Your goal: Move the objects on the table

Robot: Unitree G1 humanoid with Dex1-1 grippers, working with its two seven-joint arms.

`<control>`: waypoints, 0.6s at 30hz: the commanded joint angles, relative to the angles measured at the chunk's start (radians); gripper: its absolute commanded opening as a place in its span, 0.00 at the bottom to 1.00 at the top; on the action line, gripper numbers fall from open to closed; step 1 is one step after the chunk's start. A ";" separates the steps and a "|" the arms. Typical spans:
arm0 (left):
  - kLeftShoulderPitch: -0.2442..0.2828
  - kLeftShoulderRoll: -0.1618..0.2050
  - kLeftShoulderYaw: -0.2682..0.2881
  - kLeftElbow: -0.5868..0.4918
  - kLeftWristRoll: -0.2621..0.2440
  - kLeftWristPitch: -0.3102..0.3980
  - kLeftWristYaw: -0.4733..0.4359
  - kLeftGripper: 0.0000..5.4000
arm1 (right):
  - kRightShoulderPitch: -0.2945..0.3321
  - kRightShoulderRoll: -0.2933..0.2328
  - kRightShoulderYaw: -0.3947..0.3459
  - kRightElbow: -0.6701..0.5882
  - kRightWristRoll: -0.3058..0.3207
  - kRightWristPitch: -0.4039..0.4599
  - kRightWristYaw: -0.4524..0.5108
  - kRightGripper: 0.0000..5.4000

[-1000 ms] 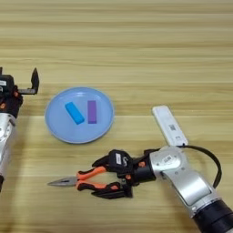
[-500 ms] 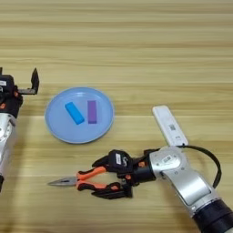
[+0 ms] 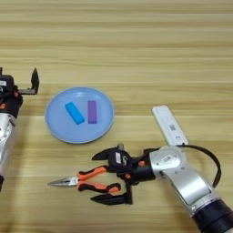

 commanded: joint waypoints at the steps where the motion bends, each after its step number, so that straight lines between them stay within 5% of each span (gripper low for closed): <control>1: -0.011 0.003 -0.001 0.008 0.003 -0.010 0.003 1.00 | -0.015 -0.003 -0.036 -0.053 0.033 0.009 -0.006 1.00; 18: -0.015 0.002 -0.002 0.017 0.003 -0.016 0.004 1.00 | -0.028 0.044 -0.135 -0.161 0.129 0.041 -0.102 1.00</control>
